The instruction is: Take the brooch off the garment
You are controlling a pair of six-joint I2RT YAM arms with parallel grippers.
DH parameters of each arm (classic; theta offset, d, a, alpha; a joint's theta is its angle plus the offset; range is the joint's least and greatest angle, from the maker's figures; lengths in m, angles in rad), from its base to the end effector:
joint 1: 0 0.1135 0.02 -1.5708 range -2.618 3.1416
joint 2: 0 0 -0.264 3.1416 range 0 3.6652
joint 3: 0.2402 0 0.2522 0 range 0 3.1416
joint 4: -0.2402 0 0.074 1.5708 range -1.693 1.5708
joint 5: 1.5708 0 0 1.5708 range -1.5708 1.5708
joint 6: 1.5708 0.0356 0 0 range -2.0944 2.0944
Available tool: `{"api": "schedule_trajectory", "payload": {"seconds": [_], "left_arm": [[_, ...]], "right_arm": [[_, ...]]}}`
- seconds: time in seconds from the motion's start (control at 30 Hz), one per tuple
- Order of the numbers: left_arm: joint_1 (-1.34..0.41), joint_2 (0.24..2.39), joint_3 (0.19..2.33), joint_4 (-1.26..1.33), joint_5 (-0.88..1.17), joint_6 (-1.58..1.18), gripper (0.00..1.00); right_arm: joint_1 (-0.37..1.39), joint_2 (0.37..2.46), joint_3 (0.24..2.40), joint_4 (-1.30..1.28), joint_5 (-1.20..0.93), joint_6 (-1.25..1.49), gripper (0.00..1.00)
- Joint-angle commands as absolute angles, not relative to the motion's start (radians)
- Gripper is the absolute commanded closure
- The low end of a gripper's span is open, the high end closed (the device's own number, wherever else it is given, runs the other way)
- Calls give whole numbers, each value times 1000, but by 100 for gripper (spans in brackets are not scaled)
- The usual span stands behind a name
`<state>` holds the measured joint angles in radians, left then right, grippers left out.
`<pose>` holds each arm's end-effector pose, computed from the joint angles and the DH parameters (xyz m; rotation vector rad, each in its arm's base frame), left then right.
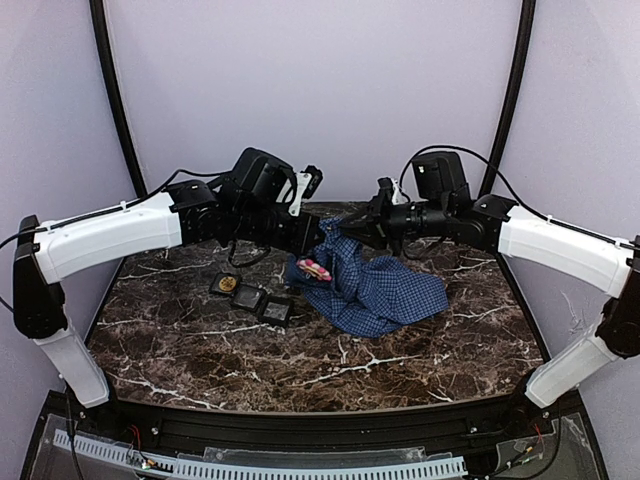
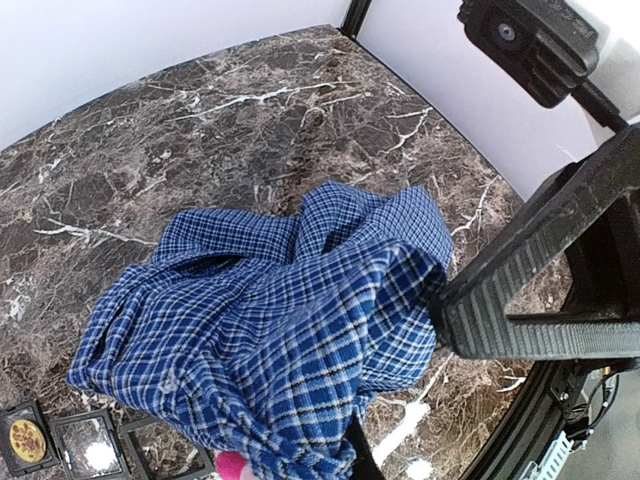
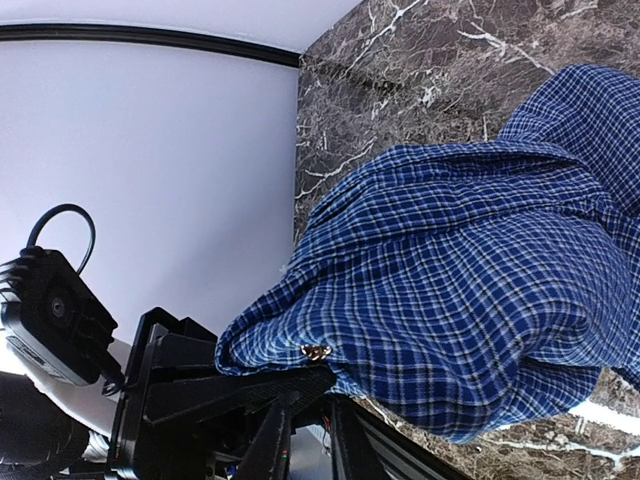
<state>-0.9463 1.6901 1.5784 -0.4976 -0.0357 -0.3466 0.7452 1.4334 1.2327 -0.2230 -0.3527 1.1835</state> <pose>0.2299 -0.3168 0.3452 0.6490 2.1704 -0.6794 0.2370 0.2354 0.3408 0.2450 2.3351 1.4750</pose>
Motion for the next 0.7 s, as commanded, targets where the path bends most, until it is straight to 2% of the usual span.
{"api": "schedule_trajectory", "payload": {"seconds": [0.0, 0.67], "left_arm": [[-941, 1662, 1550, -415, 52, -328, 99], [-942, 1661, 1548, -408, 71, -308, 99]], "right_arm": [[751, 1453, 1234, -168, -398, 1187, 85], [731, 1484, 1268, -142, -404, 1199, 84]]}}
